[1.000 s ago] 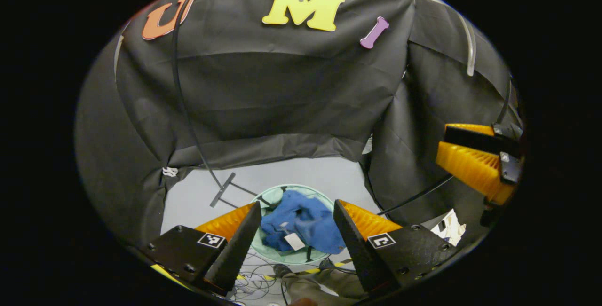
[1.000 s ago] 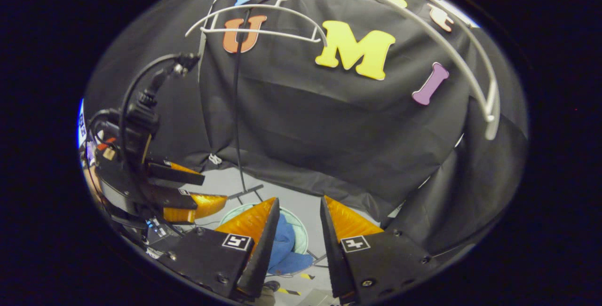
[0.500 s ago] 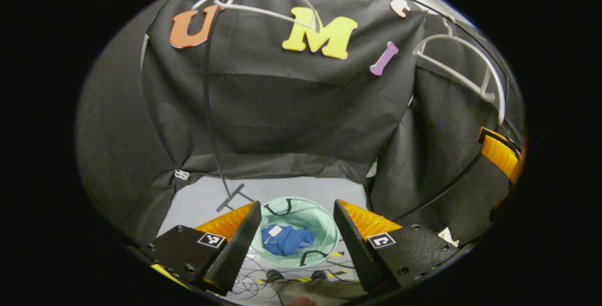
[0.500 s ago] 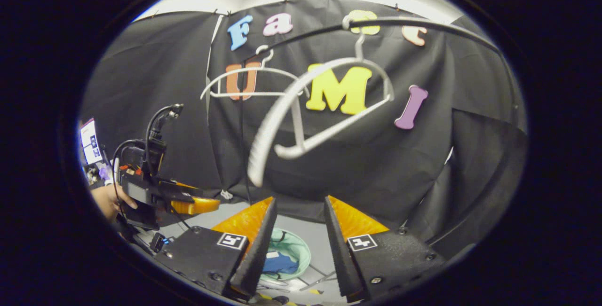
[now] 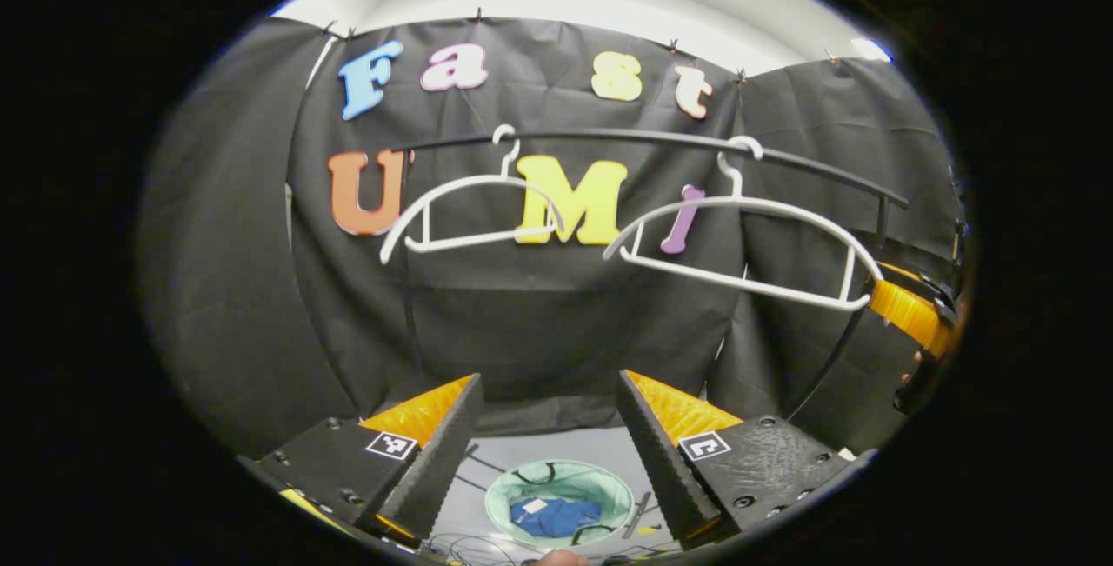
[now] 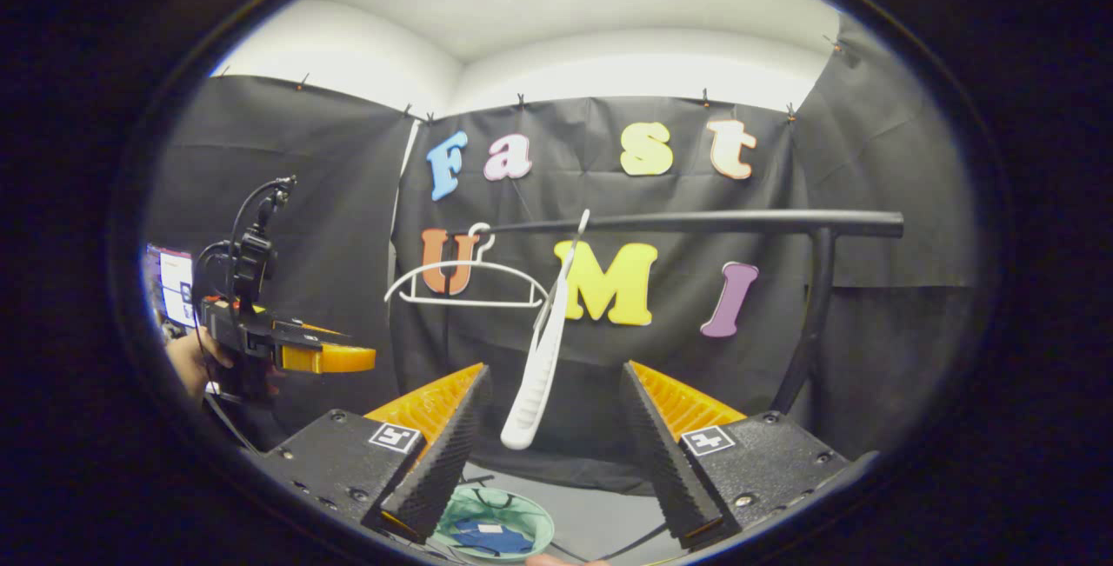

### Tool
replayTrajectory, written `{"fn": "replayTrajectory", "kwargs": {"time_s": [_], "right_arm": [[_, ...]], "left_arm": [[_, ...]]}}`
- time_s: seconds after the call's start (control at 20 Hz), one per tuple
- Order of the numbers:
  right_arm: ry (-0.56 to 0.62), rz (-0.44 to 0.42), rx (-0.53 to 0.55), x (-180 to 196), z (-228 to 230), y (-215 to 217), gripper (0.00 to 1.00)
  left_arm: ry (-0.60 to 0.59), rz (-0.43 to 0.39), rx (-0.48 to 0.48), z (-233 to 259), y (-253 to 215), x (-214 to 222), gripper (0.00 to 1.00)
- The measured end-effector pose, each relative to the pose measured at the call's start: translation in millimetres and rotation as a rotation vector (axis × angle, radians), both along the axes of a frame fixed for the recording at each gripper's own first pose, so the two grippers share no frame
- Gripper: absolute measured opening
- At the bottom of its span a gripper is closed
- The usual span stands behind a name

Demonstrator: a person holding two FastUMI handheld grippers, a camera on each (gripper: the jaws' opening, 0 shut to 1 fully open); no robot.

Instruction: Grasp the clothes on the hanger with both hands and then place them into the laundry hamper below.

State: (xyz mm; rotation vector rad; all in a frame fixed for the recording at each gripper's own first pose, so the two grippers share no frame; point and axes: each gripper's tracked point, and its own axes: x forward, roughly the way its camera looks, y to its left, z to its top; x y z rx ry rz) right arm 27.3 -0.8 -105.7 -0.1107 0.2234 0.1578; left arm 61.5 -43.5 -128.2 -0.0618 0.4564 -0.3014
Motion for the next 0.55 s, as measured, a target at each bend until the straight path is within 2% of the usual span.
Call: {"fn": "replayTrajectory", "kwargs": {"time_s": [0.05,0.1,0.15,0.2,0.25,0.3,0.4,0.45,0.5,0.55], "right_arm": [[-0.029,0.005,0.010,-2,14,-2,0.94],[-0.057,0.007,0.013,-2,28,-6,0.99],[-0.087,0.005,0.012,-1,40,-9,0.94],[-0.117,0.005,0.011,-2,51,-13,0.94],[-0.147,0.009,0.010,-7,63,-16,0.99],[-0.180,0.010,0.014,-7,77,-17,0.94],[-0.238,-0.001,0.028,-2,103,-19,0.94],[-0.264,-0.004,0.033,-2,112,-22,0.99],[-0.287,-0.013,0.033,-1,122,-25,0.95],[-0.311,-0.022,0.033,0,132,-27,0.95]], "left_arm": [[-0.033,0.012,-0.001,15,0,1,0.94],[-0.064,0.023,-0.004,28,-1,-1,0.87],[-0.095,0.036,-0.011,42,-1,-1,0.87],[-0.122,0.045,-0.015,58,0,1,0.87],[-0.151,0.054,-0.017,72,1,3,0.87],[-0.176,0.062,-0.017,90,5,4,0.87],[-0.241,0.085,-0.021,120,10,9,0.87],[-0.266,0.096,-0.026,133,15,12,0.87],[-0.289,0.107,-0.032,145,21,13,0.87],[-0.310,0.113,-0.040,156,25,13,0.87]]}}
